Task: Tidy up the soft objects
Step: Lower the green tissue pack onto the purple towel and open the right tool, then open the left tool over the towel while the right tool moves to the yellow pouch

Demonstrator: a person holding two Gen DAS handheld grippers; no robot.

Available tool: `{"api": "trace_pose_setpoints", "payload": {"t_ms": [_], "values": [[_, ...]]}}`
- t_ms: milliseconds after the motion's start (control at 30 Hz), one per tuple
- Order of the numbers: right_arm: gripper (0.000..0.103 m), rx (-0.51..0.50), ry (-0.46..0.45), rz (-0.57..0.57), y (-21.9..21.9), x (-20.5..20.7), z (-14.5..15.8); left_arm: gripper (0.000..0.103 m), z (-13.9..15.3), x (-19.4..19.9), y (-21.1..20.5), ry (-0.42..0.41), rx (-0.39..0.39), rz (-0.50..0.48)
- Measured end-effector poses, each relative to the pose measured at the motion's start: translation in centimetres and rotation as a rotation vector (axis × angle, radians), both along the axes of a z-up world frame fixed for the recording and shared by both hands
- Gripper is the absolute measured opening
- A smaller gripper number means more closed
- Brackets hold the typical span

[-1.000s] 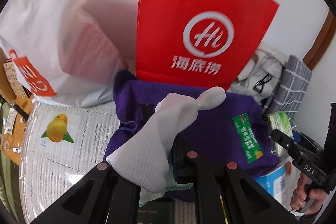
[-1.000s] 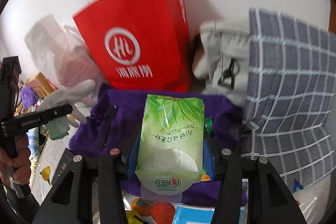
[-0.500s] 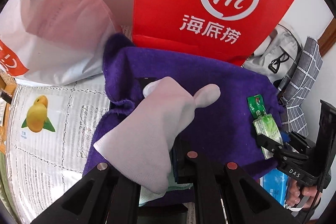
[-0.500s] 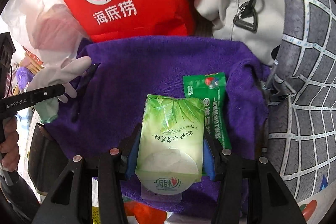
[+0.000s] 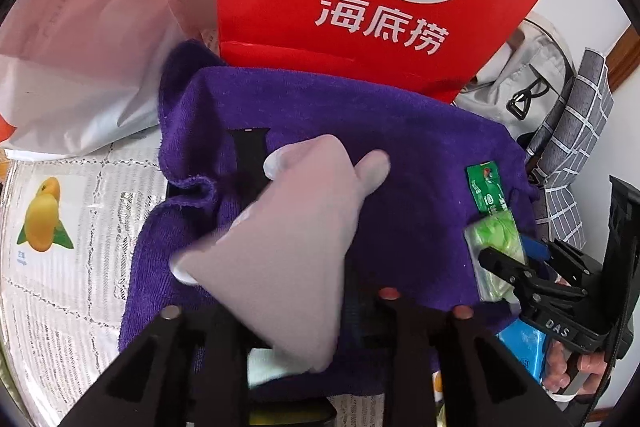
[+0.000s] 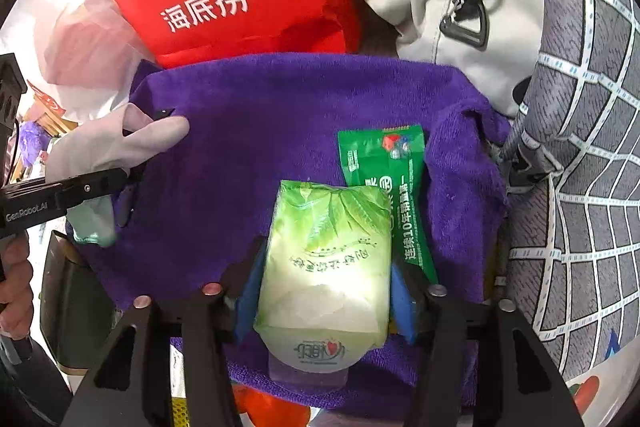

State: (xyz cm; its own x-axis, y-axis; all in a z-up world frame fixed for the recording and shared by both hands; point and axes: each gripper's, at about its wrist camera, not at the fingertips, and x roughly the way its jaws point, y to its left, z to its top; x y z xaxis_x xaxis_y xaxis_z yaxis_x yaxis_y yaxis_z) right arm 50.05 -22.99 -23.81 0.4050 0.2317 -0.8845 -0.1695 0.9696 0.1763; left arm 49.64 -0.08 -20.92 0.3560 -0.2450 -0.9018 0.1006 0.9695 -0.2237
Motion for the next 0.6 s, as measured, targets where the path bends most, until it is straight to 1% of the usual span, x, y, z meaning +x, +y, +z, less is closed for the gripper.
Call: {"api": "trace_pose_setpoints", "payload": {"t_ms": [33, 67, 100, 167, 200, 300, 500, 600], "values": [[0.061, 0.001, 0.0, 0.003, 0.1, 0.2, 0.0, 0.03, 0.1, 0.0, -0.2, -0.004, 0.004, -0.001], [0.064, 0.004, -0.001, 0.005, 0.1, 0.1, 0.1, 0.039, 0.1, 0.0, -0.4, -0.007, 0.008, -0.007], [0.068, 0.008, -0.009, 0.005, 0.0, 0.0, 0.3, 0.052, 0.3, 0.0, -0.5, -0.013, 0.012, -0.01], [0.073, -0.007, -0.037, -0.007, 0.0, -0.4, 0.9, 0.063, 0.9, -0.2, -0.7, -0.041, 0.033, -0.002], [0.076, -0.018, -0.053, -0.014, 0.0, -0.5, 1.2, 0.065, 1.1, -0.3, -0.8, -0.053, 0.043, 0.002], [0.076, -0.014, -0.097, -0.016, -0.1, -1.2, 2.6, 0.07, 2.0, -0.7, -0.6, -0.077, 0.054, -0.003], [0.077, -0.008, -0.202, -0.008, 0.5, -3.5, 6.0, 0.071, 4.0, -1.5, 0.3, -0.117, 0.036, 0.003], [0.077, -0.001, -0.229, -0.003, 0.8, -5.4, 7.1, 0.071, 5.2, -2.1, 1.0, -0.14, 0.016, 0.014]]}}
